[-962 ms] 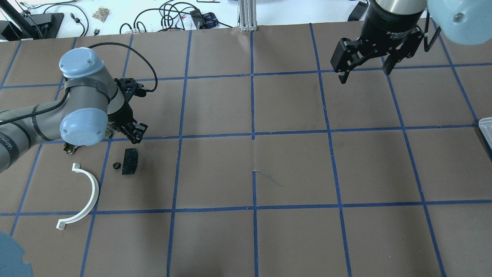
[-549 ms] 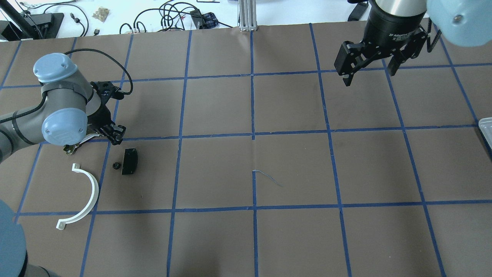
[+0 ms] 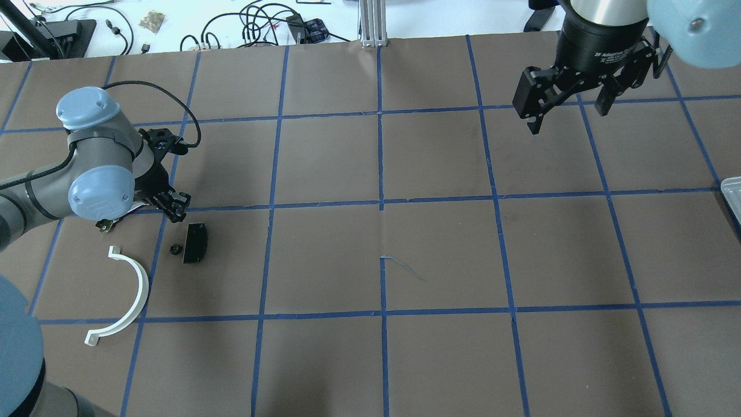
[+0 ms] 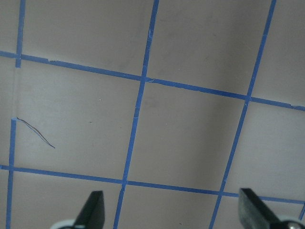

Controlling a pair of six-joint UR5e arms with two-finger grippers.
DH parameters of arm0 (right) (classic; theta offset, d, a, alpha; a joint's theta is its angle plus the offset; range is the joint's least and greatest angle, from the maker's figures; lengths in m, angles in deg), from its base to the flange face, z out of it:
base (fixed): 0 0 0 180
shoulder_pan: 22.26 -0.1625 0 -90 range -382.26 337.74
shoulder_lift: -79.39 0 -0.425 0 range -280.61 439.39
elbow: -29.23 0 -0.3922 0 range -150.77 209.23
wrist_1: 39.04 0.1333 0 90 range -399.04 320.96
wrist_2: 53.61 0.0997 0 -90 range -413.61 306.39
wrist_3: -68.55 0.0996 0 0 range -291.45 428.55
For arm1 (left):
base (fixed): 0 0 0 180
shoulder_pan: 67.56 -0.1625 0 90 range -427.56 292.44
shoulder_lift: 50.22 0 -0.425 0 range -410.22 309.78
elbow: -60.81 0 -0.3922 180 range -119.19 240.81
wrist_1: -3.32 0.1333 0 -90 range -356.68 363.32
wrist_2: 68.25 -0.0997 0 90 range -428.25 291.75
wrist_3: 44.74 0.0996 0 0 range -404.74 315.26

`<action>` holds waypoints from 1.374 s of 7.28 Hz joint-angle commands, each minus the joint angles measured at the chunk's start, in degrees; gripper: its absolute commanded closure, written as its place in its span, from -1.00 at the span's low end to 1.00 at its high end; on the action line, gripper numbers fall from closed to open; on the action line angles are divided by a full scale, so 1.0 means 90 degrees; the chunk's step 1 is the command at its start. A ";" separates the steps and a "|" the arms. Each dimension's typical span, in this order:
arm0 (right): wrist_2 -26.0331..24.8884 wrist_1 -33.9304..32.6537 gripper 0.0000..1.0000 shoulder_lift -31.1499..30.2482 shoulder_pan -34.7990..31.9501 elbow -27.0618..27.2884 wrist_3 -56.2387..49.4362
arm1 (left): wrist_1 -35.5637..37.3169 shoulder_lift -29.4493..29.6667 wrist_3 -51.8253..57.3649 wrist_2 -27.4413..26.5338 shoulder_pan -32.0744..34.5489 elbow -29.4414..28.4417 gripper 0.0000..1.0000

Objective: Place bearing gear from tray to pile

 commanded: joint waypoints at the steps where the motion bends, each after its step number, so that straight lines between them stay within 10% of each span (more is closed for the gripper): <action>1: 0.0175 -0.0051 -1.00 -0.0014 -0.0001 -0.0035 0.0062 | 0.0000 0.0032 0.0013 0.0004 -0.0003 0.0010 0.55; 2: 0.0205 -0.0051 -1.00 -0.0014 -0.0001 -0.0035 0.0082 | 0.0000 0.0042 0.0023 0.0004 -0.0003 -0.0019 -0.45; 6: 0.0225 -0.0080 -1.00 0.0054 0.0009 0.0053 0.0072 | -0.0049 -0.0191 -0.0044 -0.0005 0.0055 -0.0155 -0.71; 10: 0.0225 -0.0051 -1.00 0.0025 0.0009 0.0042 0.0004 | -0.2981 -0.0933 -0.1980 0.0053 0.1077 -0.1860 -0.72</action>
